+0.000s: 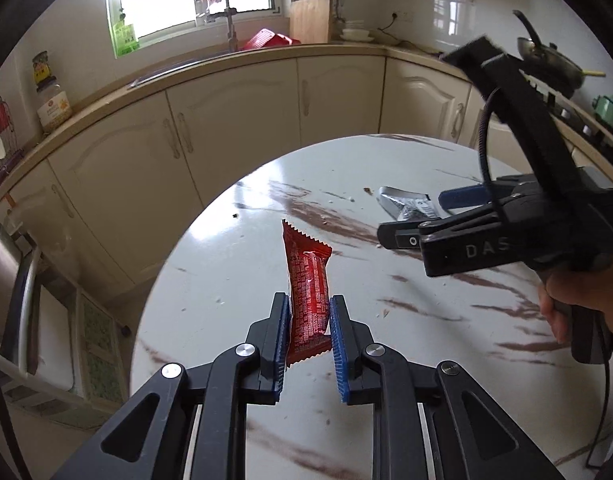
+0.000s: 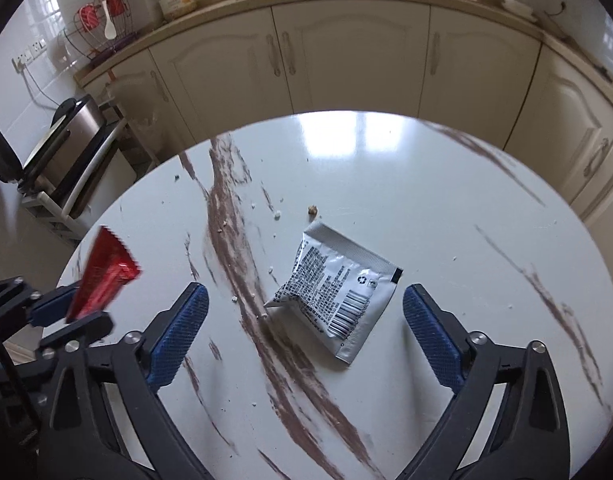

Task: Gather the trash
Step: 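Grasp the red wrapper with the left gripper while the right gripper grasps the silver packet, then carry both wrappers over the blue bin and open both grippers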

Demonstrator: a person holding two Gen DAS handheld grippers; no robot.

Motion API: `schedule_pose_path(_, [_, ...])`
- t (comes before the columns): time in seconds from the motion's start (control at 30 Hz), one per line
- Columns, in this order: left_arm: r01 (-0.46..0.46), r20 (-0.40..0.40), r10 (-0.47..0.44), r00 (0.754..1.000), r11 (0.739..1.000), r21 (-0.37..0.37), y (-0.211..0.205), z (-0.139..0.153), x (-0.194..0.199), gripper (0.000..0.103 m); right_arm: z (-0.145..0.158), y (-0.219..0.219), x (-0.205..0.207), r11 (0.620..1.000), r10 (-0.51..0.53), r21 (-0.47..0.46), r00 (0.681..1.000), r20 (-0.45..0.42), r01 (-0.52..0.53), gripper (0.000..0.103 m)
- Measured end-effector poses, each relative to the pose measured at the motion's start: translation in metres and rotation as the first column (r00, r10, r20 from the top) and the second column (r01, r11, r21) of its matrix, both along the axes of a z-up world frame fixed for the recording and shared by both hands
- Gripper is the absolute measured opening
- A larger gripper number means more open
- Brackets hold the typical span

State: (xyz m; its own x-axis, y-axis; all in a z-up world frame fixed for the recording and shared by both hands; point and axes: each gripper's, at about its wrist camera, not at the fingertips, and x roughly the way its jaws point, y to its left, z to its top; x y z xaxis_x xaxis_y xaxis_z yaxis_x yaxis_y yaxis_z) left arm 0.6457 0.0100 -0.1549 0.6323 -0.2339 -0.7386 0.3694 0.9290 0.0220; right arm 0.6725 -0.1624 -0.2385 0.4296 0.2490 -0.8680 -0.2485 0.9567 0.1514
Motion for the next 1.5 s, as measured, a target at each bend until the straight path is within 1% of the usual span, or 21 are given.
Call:
schedule_pose_path(0.07, [-0.011,0.008,0.011,1.0,1.0,-0.003,0.0,0.0,0.0,0.016,-0.001,0.002,0.0,0.999,0.0,-0.045,1.0,0.007,0.001,0.09])
schedule_pose_path(0.13, [-0.021,0.008,0.021,1.0,1.0,-0.009,0.003,0.0,-0.002,0.016,0.0,0.003,-0.001,0.995,0.007,-0.097,0.999,0.033,-0.003,0.071])
schedule_pose_path(0.17, [-0.026,0.008,0.026,1.0,1.0,-0.008,0.004,0.0,-0.002,0.016,0.001,0.001,-0.002,0.995,0.014,-0.102,0.999,0.037,-0.01,0.06])
schedule_pose_path(0.23, [-0.031,0.005,0.031,1.0,0.999,-0.01,0.007,0.001,-0.009,0.016,0.004,-0.005,-0.003,0.995,0.021,-0.1,0.999,0.036,-0.017,0.048])
schedule_pose_path(0.27, [-0.031,0.003,0.031,1.0,0.999,-0.009,0.008,0.001,-0.011,0.016,0.005,-0.008,-0.005,0.995,0.023,-0.098,0.999,0.036,-0.02,0.034])
schedule_pose_path(0.33, [-0.037,0.006,0.037,0.999,0.999,-0.009,0.01,0.003,-0.018,0.016,0.007,-0.015,-0.008,0.996,0.025,-0.084,0.999,0.035,-0.022,0.027])
schedule_pose_path(0.37, [-0.033,0.003,0.033,0.999,0.999,-0.012,0.01,0.003,-0.02,0.016,0.008,-0.018,-0.011,0.996,0.022,-0.089,0.999,0.04,-0.019,0.021])
schedule_pose_path(0.5, [-0.031,0.011,0.031,0.999,0.999,-0.014,0.021,0.016,-0.05,0.016,0.02,-0.032,-0.031,0.999,0.008,-0.044,0.998,0.069,-0.005,0.017])
schedule_pose_path(0.57, [-0.027,0.015,0.027,1.0,0.999,-0.04,0.025,0.022,-0.064,0.016,0.033,-0.039,-0.046,1.0,0.004,0.017,0.997,0.082,-0.005,0.017])
schedule_pose_path(0.67, [-0.019,0.027,0.021,0.999,0.997,-0.071,0.036,0.034,-0.089,0.016,0.063,-0.037,-0.077,0.997,0.032,0.061,0.99,0.138,-0.04,0.017])
schedule_pose_path(0.73, [-0.026,0.037,0.029,0.999,0.995,-0.094,0.044,0.041,-0.109,0.016,0.083,-0.028,-0.102,0.994,0.061,0.081,0.981,0.182,-0.077,0.016])
schedule_pose_path(0.8, [-0.028,0.044,0.033,0.998,0.993,-0.119,0.054,0.046,-0.128,0.016,0.104,-0.015,-0.132,0.984,0.101,0.123,0.971,0.217,-0.13,0.016])
schedule_pose_path(0.9, [-0.042,0.069,0.053,0.996,0.987,-0.153,0.075,0.054,-0.164,0.016,0.124,0.009,-0.171,0.968,0.161,0.147,0.954,0.254,-0.203,0.016])
schedule_pose_path(0.97, [-0.06,0.07,0.073,0.995,0.981,-0.183,0.095,0.054,-0.19,0.016,0.134,0.032,-0.195,0.948,0.213,0.179,0.943,0.257,-0.263,0.016])
schedule_pose_path(1.03, [-0.083,0.081,0.099,0.992,0.98,-0.181,0.116,0.053,-0.215,0.016,0.14,0.057,-0.22,0.925,0.257,0.208,0.927,0.271,-0.318,0.016])
schedule_pose_path(1.1, [-0.12,0.079,0.137,0.987,0.974,-0.19,0.143,0.048,-0.241,0.016,0.14,0.087,-0.238,0.89,0.307,0.261,0.915,0.263,-0.374,0.016])
schedule_pose_path(1.17, [-0.147,0.075,0.164,0.984,0.969,-0.196,0.165,0.044,-0.264,0.016,0.138,0.116,-0.252,0.865,0.341,0.287,0.902,0.265,-0.411,0.016])
schedule_pose_path(1.27, [-0.206,0.061,0.222,0.973,0.958,-0.2,0.203,0.033,-0.3,0.016,0.124,0.16,-0.27,0.829,0.38,0.333,0.89,0.253,-0.449,0.016])
schedule_pose_path(1.37, [-0.274,0.036,0.285,0.958,0.944,-0.183,0.242,0.016,-0.332,0.016,0.106,0.205,-0.284,0.804,0.419,0.352,0.877,0.236,-0.479,0.016])
schedule_pose_path(1.43, [-0.308,0.002,0.314,0.949,0.933,-0.186,0.263,0.002,-0.345,0.016,0.088,0.23,-0.29,0.8,0.439,0.346,0.872,0.217,-0.489,0.016])
schedule_pose_path(1.5, [-0.356,-0.033,0.356,0.934,0.919,-0.168,0.284,-0.017,-0.358,0.016,0.067,0.253,-0.293,0.799,0.451,0.351,0.873,0.187,-0.488,0.016])
